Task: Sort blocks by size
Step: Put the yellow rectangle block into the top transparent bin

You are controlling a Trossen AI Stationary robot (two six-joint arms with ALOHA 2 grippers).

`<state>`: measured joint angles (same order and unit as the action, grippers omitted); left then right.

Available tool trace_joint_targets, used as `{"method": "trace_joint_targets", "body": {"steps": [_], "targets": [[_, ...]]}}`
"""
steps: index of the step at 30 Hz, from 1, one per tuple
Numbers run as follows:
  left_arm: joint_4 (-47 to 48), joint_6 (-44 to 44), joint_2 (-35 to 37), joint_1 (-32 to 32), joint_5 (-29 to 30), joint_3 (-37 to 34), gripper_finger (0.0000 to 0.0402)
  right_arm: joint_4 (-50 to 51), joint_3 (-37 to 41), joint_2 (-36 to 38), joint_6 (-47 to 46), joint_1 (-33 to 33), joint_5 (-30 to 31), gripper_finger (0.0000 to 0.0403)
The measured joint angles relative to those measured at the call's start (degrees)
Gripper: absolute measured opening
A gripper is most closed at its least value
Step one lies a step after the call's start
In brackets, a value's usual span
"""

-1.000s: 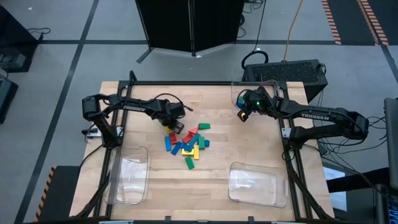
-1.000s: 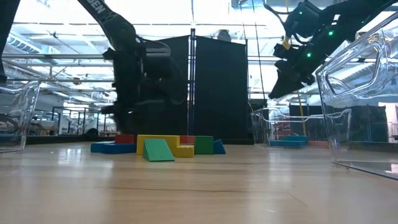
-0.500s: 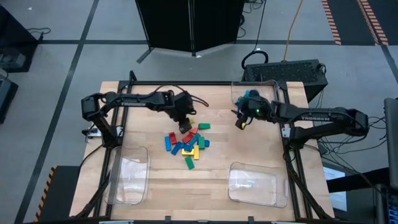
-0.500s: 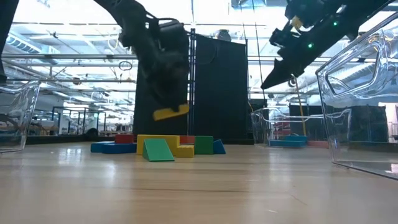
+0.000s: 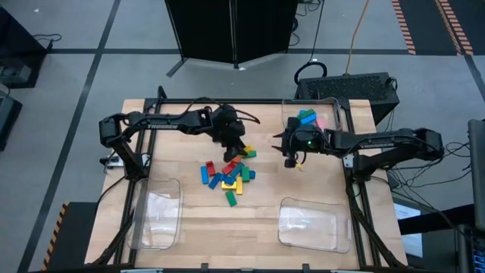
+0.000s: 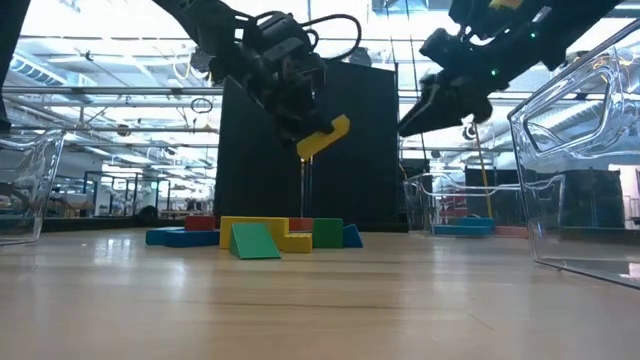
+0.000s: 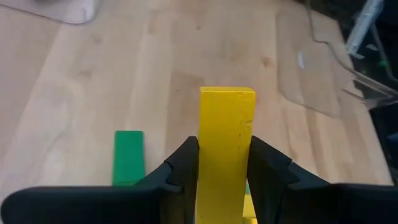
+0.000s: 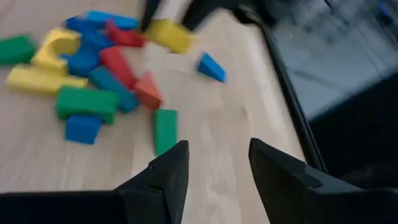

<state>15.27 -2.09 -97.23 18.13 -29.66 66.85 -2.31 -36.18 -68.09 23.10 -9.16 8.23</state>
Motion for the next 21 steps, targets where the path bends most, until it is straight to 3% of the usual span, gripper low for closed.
{"method": "trace_joint_targets", "body": {"steps": [5,8,21], "targets": [[0.1,1.5,0.0,0.2,-2.1,0.0,0.0101,-6.1,0.0,-5.2,12.1,0.0,-5.3,0.0162],[0.2,2.8,0.0,0.2,-3.7,0.0,0.0101,-10.1,-0.6,-8.3,14.7,0.0,-5.4,0.0162],[3.1,11.4,0.0,-0.3,-4.9,0.0,0.0101,-8.2,-11.2,-20.0,23.6,2.9,-5.3,0.0162]]}}
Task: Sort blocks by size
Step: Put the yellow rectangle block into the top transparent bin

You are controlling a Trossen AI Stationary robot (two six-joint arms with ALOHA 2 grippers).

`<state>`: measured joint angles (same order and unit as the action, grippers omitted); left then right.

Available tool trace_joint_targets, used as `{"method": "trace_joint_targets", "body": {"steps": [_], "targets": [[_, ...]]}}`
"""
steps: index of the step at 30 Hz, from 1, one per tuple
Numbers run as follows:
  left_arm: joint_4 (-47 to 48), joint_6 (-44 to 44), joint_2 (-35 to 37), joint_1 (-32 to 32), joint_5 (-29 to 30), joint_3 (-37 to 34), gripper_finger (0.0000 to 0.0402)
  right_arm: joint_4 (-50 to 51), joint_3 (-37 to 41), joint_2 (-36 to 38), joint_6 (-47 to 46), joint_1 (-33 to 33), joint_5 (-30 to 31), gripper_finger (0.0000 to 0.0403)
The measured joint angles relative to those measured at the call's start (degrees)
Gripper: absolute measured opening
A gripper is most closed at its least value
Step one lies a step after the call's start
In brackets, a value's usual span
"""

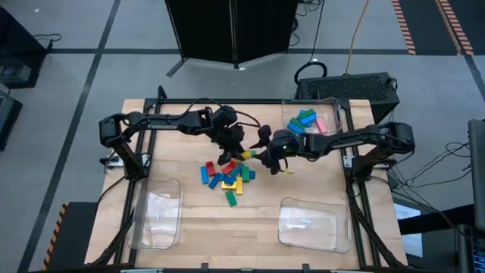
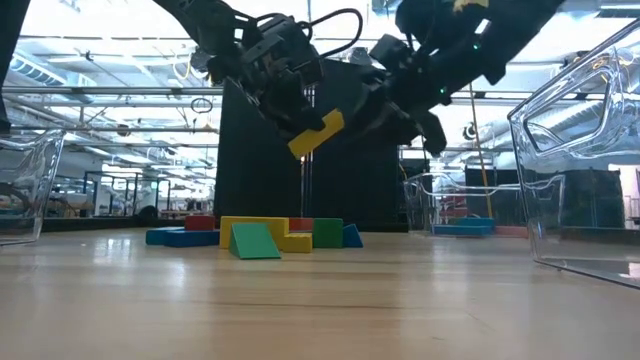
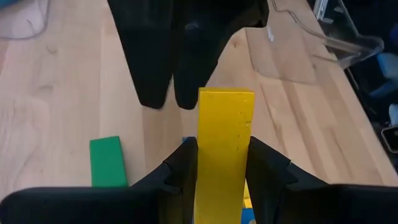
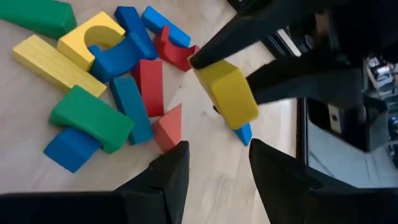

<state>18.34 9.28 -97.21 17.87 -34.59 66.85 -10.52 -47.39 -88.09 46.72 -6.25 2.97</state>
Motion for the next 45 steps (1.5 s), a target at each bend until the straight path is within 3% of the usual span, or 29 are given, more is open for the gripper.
{"method": "trace_joint_targets", "body": {"steps": [8,13,35,45], "targets": [[5.4,4.8,0.0,0.0,1.5,0.0,0.0101,0.6,-2.3,0.6,2.7,0.9,1.8,0.0162],[5.1,5.2,0.0,0.0,2.1,0.0,0.0101,2.2,-3.0,-0.1,2.7,1.6,-1.9,0.0162],[3.9,6.2,0.0,-2.3,1.6,0.0,0.0101,-4.8,-2.9,-4.9,8.2,3.4,-1.7,0.0162],[3.7,6.2,0.0,-2.4,1.9,0.0,0.0101,-5.2,-2.9,-4.9,7.0,5.2,-1.6,0.0106]]}}
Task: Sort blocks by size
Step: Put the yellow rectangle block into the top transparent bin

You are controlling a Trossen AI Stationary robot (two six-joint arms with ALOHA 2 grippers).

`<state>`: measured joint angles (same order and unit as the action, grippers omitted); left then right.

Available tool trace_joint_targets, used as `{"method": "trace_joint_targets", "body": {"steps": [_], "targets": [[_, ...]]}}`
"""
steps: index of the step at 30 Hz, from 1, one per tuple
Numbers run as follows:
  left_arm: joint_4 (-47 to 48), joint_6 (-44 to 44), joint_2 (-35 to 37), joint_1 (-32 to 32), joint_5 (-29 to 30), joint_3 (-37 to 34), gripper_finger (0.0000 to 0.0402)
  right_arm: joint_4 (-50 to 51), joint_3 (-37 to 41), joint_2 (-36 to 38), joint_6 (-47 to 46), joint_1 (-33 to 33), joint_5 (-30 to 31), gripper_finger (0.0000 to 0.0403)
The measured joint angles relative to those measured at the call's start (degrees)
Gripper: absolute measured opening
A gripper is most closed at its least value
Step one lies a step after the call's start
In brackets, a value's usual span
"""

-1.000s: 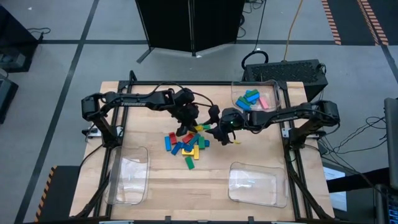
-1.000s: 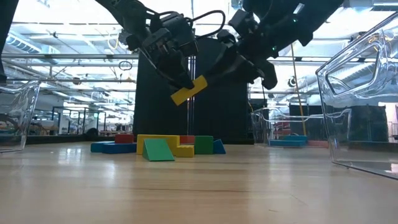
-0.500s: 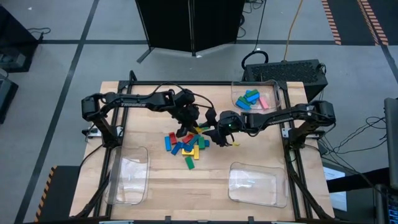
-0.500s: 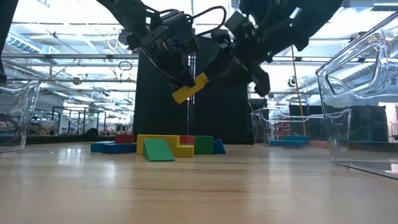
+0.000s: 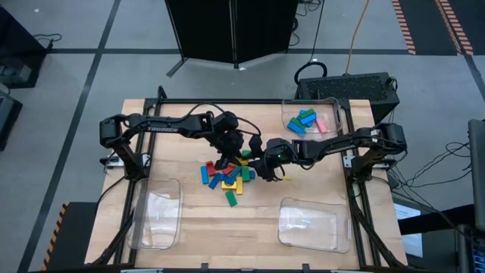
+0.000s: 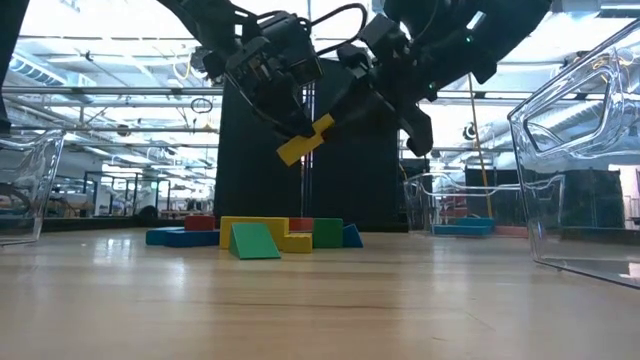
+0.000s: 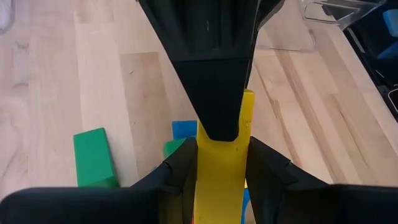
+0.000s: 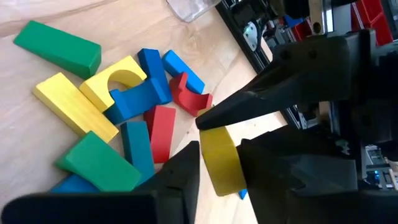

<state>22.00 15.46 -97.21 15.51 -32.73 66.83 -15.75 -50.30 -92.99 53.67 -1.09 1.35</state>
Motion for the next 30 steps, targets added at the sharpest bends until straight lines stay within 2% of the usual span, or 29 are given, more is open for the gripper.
{"method": "trace_joint_targets", "body": {"steps": [9,15,24,27,30], "targets": [[0.1,-0.2,0.0,0.0,0.0,0.0,0.0103,0.1,0.0,0.0,-0.1,0.1,0.1,0.0076],[-0.3,-0.1,0.0,0.1,4.7,0.0,0.0124,0.9,0.1,0.0,-1.4,0.0,4.0,0.0073],[-0.5,-0.2,0.0,-0.7,5.7,0.0,0.0129,1.2,0.1,0.0,-2.6,0.1,4.3,0.0071],[-1.6,-4.4,0.0,-0.9,6.0,0.0,0.0130,1.7,0.1,0.0,-4.2,0.1,4.5,0.0071],[-0.4,-5.0,0.3,-0.6,6.9,0.7,0.0130,1.9,0.1,0.2,-5.1,0.1,5.7,0.0070]]}}
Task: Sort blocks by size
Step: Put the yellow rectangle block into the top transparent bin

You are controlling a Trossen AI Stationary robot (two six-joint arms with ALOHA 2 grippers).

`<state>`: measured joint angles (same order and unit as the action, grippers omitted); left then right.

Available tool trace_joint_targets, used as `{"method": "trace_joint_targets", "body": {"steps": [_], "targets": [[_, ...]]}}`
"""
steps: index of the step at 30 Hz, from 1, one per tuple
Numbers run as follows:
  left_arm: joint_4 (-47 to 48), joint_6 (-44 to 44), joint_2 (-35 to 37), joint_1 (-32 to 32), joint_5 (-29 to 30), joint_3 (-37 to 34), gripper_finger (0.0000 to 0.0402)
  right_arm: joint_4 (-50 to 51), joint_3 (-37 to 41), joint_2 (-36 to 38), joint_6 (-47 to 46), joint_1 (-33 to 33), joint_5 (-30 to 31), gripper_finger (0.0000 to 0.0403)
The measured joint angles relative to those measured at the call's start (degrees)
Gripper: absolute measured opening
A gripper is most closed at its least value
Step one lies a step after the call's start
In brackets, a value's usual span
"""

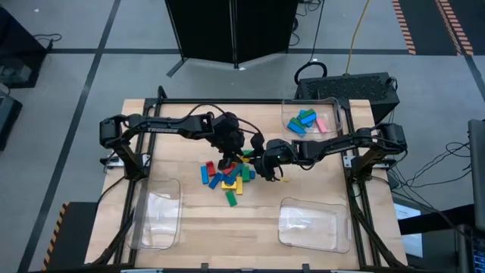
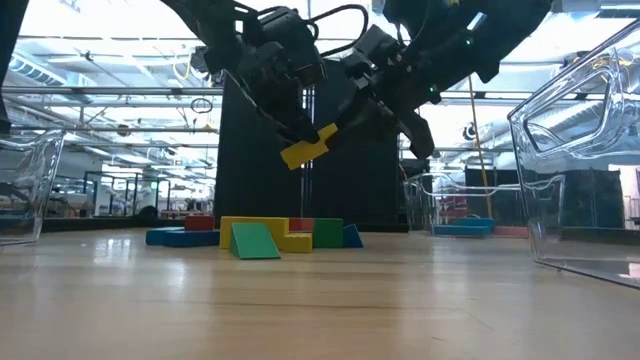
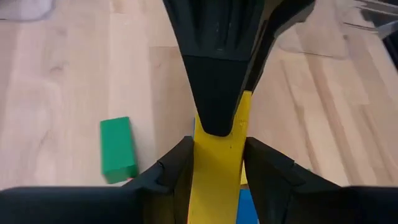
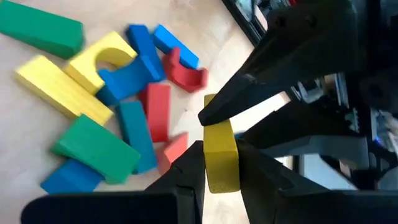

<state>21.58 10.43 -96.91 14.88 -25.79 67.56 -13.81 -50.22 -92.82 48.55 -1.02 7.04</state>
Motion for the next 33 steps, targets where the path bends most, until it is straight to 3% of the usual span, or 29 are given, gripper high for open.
{"method": "trace_joint_targets", "body": {"steps": [3,14,19,33], "targets": [[0.9,0.4,1.4,0.6,2.7,0.5,0.0130,0.8,0.0,1.0,-1.2,0.0,4.5,0.0069],[7.2,0.4,8.3,3.1,13.3,0.4,0.0130,18.2,-0.1,11.0,-12.7,-2.3,9.4,0.0069],[8.0,-0.1,11.0,5.0,13.3,-2.4,0.0130,30.4,0.0,15.7,-20.6,-4.4,15.7,0.0069],[5.7,-1.1,11.7,6.6,12.8,-11.4,0.0131,50.8,-0.1,27.7,-36.8,-12.2,19.4,0.0070]]}}
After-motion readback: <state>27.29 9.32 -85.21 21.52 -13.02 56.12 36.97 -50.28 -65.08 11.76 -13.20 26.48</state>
